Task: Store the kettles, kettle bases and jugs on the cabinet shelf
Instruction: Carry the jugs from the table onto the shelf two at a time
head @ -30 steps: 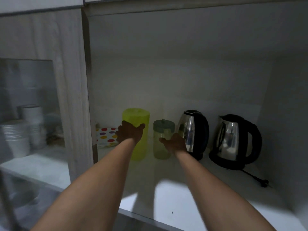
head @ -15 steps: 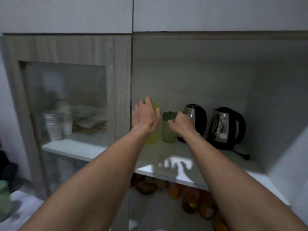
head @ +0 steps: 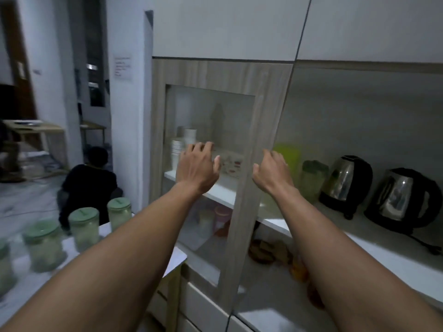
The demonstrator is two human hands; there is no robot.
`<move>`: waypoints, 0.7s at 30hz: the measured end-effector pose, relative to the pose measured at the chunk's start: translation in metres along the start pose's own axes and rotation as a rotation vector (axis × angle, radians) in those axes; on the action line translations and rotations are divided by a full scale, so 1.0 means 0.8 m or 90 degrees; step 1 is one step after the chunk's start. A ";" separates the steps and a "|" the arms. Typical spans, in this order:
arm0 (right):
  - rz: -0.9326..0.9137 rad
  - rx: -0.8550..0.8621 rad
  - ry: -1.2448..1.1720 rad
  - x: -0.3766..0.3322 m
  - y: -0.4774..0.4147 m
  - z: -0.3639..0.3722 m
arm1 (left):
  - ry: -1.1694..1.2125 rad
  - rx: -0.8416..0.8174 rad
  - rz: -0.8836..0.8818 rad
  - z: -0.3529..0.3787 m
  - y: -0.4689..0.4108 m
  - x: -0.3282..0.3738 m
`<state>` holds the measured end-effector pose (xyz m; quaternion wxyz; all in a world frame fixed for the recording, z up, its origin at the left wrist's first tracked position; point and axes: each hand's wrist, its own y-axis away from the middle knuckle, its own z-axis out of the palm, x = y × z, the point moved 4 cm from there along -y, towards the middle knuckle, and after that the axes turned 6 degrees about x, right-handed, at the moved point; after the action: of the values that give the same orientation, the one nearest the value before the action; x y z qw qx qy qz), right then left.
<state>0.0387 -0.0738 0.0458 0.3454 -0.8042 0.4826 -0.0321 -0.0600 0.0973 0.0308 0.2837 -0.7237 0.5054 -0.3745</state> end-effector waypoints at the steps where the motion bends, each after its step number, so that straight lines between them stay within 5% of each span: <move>1: -0.010 -0.010 -0.008 -0.016 0.009 0.009 | -0.017 -0.006 -0.011 -0.011 0.012 -0.020; 21: -0.264 -0.238 -0.183 -0.465 0.205 0.240 | -0.287 -0.070 -0.314 -0.230 0.237 -0.457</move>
<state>-0.2091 0.2755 -0.0912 0.2420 -0.9313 0.2524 0.1016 -0.3874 0.3747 -0.1098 0.2498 -0.9030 0.2591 -0.2345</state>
